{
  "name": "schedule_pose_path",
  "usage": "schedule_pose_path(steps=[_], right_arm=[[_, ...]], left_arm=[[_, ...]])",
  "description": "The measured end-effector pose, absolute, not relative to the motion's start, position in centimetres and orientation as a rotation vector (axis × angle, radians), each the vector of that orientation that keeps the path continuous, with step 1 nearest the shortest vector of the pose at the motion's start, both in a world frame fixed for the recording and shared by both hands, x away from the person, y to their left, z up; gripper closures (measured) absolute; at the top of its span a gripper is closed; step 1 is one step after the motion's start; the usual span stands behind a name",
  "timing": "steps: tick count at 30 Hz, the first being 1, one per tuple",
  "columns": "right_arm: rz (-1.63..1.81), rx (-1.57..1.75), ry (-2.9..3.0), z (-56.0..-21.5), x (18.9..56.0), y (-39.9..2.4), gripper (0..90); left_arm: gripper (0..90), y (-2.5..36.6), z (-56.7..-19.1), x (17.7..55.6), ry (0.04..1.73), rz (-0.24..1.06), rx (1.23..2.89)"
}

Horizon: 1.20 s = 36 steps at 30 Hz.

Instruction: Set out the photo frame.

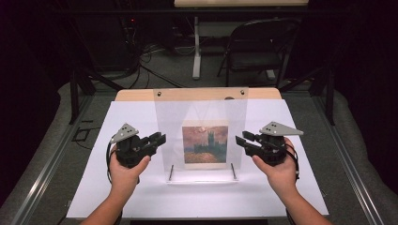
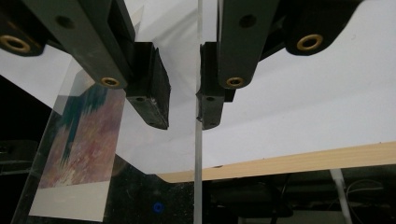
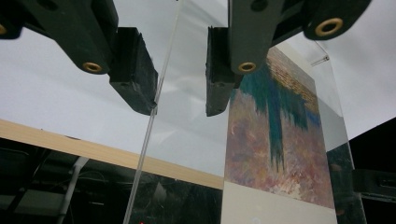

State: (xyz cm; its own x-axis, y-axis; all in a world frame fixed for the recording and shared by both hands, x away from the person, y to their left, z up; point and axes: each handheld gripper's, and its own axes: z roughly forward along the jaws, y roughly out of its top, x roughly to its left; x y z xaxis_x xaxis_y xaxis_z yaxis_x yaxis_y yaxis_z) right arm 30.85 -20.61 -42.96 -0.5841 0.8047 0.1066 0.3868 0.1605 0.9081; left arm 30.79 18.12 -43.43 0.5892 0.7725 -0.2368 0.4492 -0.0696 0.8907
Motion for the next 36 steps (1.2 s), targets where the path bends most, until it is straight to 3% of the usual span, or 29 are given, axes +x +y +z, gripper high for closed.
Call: schedule_pose_path(steps=[22, 36], right_arm=[[1.473, 1.088, 2.02, -43.7, 28.1, -21.0, 60.8], [1.501, 1.119, 1.975, -46.0, 26.3, -23.6, 49.2]], left_arm=[[66.3, 18.3, -44.1, 28.5, 0.964, 0.361, 1.718], [49.8, 20.2, -46.4, 26.6, 0.996, 0.413, 1.66]])
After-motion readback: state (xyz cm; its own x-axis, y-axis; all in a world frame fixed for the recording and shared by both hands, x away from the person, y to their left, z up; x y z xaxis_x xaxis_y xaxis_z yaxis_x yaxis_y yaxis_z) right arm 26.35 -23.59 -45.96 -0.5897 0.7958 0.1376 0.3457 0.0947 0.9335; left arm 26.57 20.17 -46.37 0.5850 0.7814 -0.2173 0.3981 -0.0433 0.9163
